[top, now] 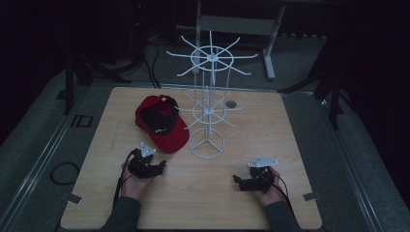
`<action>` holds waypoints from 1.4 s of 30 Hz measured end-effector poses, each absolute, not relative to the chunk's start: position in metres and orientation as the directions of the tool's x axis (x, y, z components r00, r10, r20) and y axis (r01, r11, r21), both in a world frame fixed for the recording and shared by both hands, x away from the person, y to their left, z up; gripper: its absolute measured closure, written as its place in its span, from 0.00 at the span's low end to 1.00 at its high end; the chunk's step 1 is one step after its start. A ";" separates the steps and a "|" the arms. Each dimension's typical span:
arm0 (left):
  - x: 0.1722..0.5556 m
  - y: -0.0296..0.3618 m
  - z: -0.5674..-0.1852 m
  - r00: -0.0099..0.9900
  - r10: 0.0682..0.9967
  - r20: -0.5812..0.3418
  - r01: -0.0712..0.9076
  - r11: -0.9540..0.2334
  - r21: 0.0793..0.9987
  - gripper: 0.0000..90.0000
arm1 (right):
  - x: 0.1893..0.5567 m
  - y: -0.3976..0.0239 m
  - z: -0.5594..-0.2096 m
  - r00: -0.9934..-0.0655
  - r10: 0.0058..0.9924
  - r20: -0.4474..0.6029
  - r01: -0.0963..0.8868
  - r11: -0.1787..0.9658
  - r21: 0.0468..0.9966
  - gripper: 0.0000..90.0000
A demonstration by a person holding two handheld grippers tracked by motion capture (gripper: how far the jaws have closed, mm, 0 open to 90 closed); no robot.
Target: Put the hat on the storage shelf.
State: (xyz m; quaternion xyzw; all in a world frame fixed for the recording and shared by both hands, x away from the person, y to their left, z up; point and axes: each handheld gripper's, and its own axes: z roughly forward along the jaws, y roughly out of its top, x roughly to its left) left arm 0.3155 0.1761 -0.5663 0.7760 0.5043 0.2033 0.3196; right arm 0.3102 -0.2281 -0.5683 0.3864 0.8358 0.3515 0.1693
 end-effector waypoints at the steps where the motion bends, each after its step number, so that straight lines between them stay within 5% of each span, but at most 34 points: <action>1: 0.316 0.176 -0.566 0.408 0.913 -0.007 0.655 -0.288 0.698 0.41 | 0.310 -0.228 -0.568 -0.644 0.765 -0.011 0.527 0.454 0.719 0.15; 10: 0.316 0.176 -0.565 0.408 0.913 -0.007 0.662 -0.290 0.691 0.41 | 0.310 -0.228 -0.568 -0.644 0.765 -0.011 0.527 0.454 0.719 0.15; 15: 0.314 0.177 -0.560 0.363 0.930 0.054 0.663 -0.299 0.686 0.57 | 0.310 -0.228 -0.568 -0.644 0.765 -0.011 0.527 0.454 0.718 0.15; 24: 0.313 0.179 -0.538 0.372 0.926 -0.063 0.645 -0.209 0.735 0.54 | 0.310 -0.228 -0.568 -0.643 0.765 -0.011 0.528 0.454 0.718 0.15; 42: 0.339 0.176 -0.523 0.372 0.920 -0.121 0.670 -0.176 0.721 0.52 | 0.311 -0.228 -0.568 -0.643 0.766 -0.010 0.528 0.453 0.719 0.15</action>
